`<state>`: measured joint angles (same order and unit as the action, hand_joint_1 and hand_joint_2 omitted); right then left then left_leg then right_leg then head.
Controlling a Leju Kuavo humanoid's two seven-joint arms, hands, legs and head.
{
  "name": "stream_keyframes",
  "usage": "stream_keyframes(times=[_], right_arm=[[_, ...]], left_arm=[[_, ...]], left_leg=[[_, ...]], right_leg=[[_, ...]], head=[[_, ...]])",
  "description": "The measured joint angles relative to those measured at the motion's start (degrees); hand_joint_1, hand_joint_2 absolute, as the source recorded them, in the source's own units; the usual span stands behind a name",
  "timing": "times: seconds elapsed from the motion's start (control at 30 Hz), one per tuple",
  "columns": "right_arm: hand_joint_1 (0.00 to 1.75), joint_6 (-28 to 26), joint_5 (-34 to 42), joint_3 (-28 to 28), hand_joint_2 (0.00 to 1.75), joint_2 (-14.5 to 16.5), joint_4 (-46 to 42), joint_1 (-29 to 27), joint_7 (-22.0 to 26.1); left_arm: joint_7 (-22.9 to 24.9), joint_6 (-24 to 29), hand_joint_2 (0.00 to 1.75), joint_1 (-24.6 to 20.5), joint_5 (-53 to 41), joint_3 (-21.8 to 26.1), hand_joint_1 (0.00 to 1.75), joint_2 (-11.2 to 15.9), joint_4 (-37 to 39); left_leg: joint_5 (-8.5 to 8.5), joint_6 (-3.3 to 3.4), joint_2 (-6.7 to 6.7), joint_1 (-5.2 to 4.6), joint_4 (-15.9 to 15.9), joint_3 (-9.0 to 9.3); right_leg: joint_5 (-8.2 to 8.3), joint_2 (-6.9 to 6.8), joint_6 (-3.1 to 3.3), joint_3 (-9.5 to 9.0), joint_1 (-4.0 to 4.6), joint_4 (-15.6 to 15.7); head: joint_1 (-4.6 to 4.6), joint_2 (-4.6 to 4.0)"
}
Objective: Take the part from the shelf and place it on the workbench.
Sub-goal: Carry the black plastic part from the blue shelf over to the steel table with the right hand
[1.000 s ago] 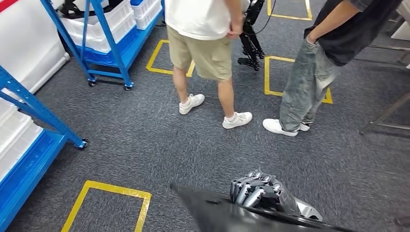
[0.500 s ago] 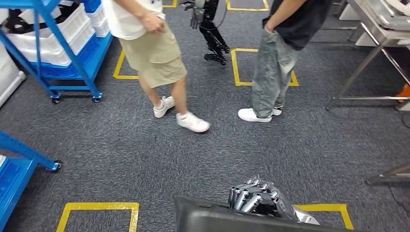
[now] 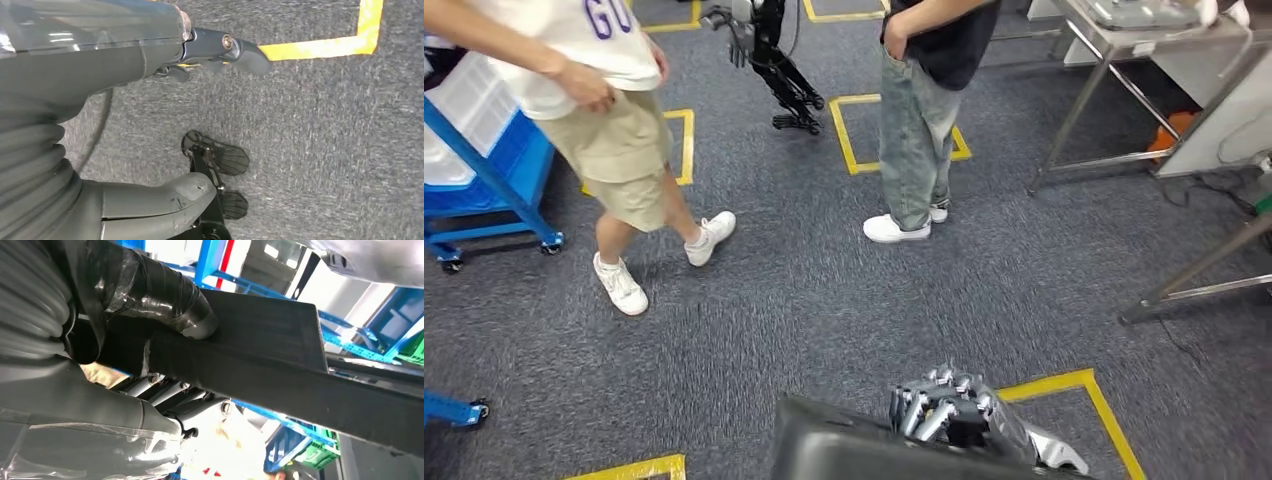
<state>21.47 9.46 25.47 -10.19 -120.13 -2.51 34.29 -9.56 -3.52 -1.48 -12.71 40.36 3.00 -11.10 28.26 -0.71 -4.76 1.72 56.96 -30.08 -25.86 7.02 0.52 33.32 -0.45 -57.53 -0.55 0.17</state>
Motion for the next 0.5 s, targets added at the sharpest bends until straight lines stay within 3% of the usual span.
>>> stream_keyframes(times=[0.03,0.07,0.1,0.13,0.2,0.23,0.27,0.3,0.33,0.4,0.43,0.5], right_arm=[[1.75,-0.09,0.02,0.11,1.75,0.00,0.00,0.27,-0.21],[1.75,-0.21,0.01,0.16,1.75,0.00,0.00,0.47,-0.32],[1.75,-0.31,-0.04,0.17,1.75,0.00,0.00,0.71,-0.37],[1.75,-0.45,-0.11,0.20,1.75,0.00,0.00,1.02,-0.38],[1.75,-0.75,-0.25,0.32,1.75,0.00,0.02,1.57,-0.39],[1.75,-0.89,-0.29,0.44,1.75,0.00,0.04,1.68,-0.39],[1.75,-0.98,-0.30,0.56,1.75,0.00,0.07,1.69,-0.38],[1.75,-1.03,-0.29,0.67,1.75,0.00,0.10,1.67,-0.35],[1.75,-1.06,-0.26,0.76,1.75,0.00,0.13,1.67,-0.31],[1.75,-1.08,-0.22,0.98,1.75,0.00,0.15,1.69,-0.22],[1.75,-1.09,-0.20,1.08,1.75,0.00,0.14,1.74,-0.20],[1.75,-1.17,-0.16,1.17,1.75,-0.01,0.14,1.76,-0.15]], left_arm=[[-0.12,-0.04,1.75,-0.12,0.01,0.01,0.00,-0.04,0.00],[-0.21,-0.08,1.75,-0.27,0.01,0.01,0.00,-0.07,-0.01],[-0.25,-0.10,1.75,-0.38,0.00,0.01,0.00,-0.09,-0.01],[-0.28,-0.10,1.75,-0.43,-0.01,0.02,0.00,-0.10,-0.02],[-0.32,-0.10,1.75,-0.29,-0.01,0.07,0.00,-0.10,-0.02],[-0.32,-0.10,1.75,-0.19,-0.01,0.11,0.00,-0.10,-0.02],[-0.32,-0.08,1.75,-0.15,-0.02,0.16,0.00,-0.10,-0.02],[-0.32,-0.07,1.75,-0.21,-0.03,0.25,0.00,-0.10,-0.02],[-0.32,-0.05,1.75,-0.31,-0.04,0.34,0.00,-0.11,-0.02],[-0.32,-0.04,1.75,-0.52,-0.05,0.53,0.00,-0.16,-0.02],[-0.32,-0.04,1.75,-0.57,-0.05,0.61,0.00,-0.19,-0.02],[-0.32,-0.06,1.75,-0.58,-0.09,0.75,0.00,-0.26,-0.02]], left_leg=[[-0.12,0.48,0.67,-0.04,-0.07,-0.03],[-0.27,0.88,1.37,-0.11,-0.19,-0.04],[-0.40,1.33,2.09,-0.15,-0.31,-0.05],[-0.50,1.74,2.90,-0.20,-0.43,-0.07],[-0.48,2.24,4.56,-0.57,-0.45,-0.14],[-0.44,2.32,5.42,-0.75,-0.44,-0.18],[-0.40,2.38,6.23,-0.89,-0.43,-0.20],[-0.35,2.43,6.98,-0.99,-0.43,-0.17],[-0.27,2.45,7.67,-1.07,-0.43,-0.05],[-0.02,2.36,8.82,-1.22,-0.46,0.34],[0.13,2.21,9.37,-1.31,-0.44,0.46],[0.36,1.80,10.57,-1.46,-0.50,0.66]], right_leg=[[0.22,0.64,-0.36,0.25,-0.12,0.10],[0.06,0.37,-0.65,0.53,-0.15,-0.19],[-0.69,-0.82,-0.87,1.10,-0.12,-1.31],[-2.13,-2.53,-1.04,2.18,-0.05,-3.65],[-6.02,-5.82,-1.29,5.62,0.05,-11.18],[-7.43,-6.38,-1.35,7.28,0.03,-14.79],[-7.83,-6.59,-1.31,8.17,0.04,-16.77],[-7.13,-6.71,-1.18,7.93,0.08,-16.55],[-5.47,-6.99,-0.90,6.47,0.18,-13.98],[-1.92,-9.00,0.00,1.80,0.84,-5.57],[-1.05,-10.12,0.41,0.08,1.29,-2.28],[-1.08,-10.93,0.86,-0.93,1.94,0.13]], head=[[-0.01,0.00],[0.02,0.00],[0.03,0.00],[0.04,0.00],[0.04,0.00],[0.04,0.00],[0.03,0.00],[0.04,0.00],[0.04,0.00],[0.04,0.00],[0.04,0.00],[0.02,0.00]])
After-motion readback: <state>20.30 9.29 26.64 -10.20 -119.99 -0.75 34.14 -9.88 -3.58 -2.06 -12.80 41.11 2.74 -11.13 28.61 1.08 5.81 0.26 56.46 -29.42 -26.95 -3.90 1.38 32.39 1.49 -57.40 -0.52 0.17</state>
